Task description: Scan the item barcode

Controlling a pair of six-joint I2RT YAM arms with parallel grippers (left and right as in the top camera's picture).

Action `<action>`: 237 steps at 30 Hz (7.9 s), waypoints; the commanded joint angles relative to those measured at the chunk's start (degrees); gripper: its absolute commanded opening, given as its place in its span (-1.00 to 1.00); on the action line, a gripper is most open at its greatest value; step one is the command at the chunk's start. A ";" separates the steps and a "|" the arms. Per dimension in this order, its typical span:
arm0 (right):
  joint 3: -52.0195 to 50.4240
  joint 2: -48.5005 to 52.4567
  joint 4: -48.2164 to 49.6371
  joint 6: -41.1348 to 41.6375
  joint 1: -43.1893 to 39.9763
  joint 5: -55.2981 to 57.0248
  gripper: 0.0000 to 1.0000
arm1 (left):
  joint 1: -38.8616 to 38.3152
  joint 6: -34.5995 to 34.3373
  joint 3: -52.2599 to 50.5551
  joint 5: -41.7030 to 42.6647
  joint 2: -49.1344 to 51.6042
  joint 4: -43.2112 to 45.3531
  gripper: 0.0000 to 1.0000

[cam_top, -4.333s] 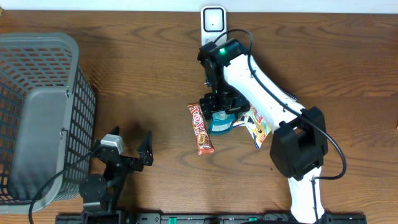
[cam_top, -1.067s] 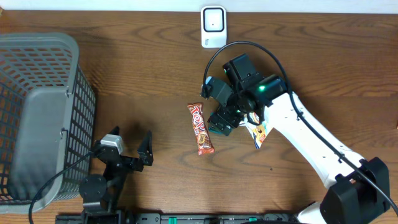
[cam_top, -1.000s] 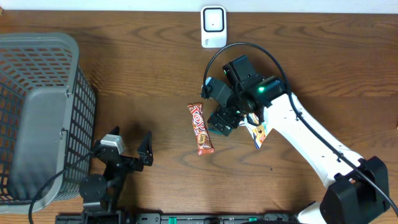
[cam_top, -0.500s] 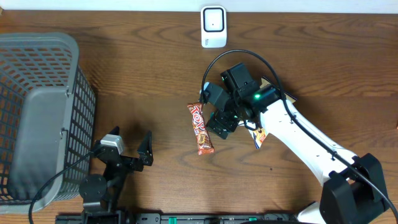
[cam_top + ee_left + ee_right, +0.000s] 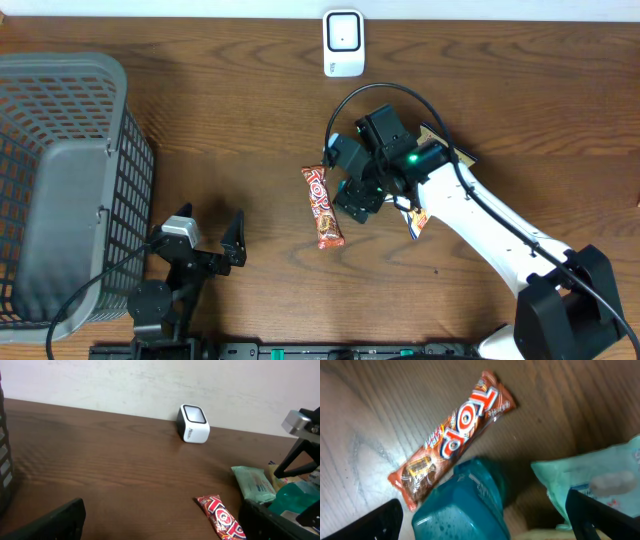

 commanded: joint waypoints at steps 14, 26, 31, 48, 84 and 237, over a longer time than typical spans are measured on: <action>-1.16 -0.44 1.05 0.15 0.07 3.89 -0.28 | -0.28 -0.52 -0.96 0.09 -0.39 -1.68 0.96; 2.84 -2.19 -0.22 9.38 0.07 -4.68 -0.82 | -0.28 -0.52 -0.96 0.09 -0.39 -1.68 0.96; 7.39 -5.70 -5.55 14.38 -1.51 -16.57 -0.83 | -0.28 -0.52 -0.96 0.09 -0.39 -1.68 0.95; 4.11 -10.16 -15.87 17.44 -22.49 -50.12 -0.87 | -0.28 -0.52 -0.96 0.09 -0.39 -1.68 0.96; -12.66 -1.51 9.25 29.62 -23.93 -74.18 -0.97 | -0.28 -0.52 -0.96 0.09 -0.39 -1.68 0.96; 53.51 16.87 -16.17 39.28 -55.17 26.99 0.98 | -0.28 -0.52 -0.96 0.09 -0.39 -1.68 0.96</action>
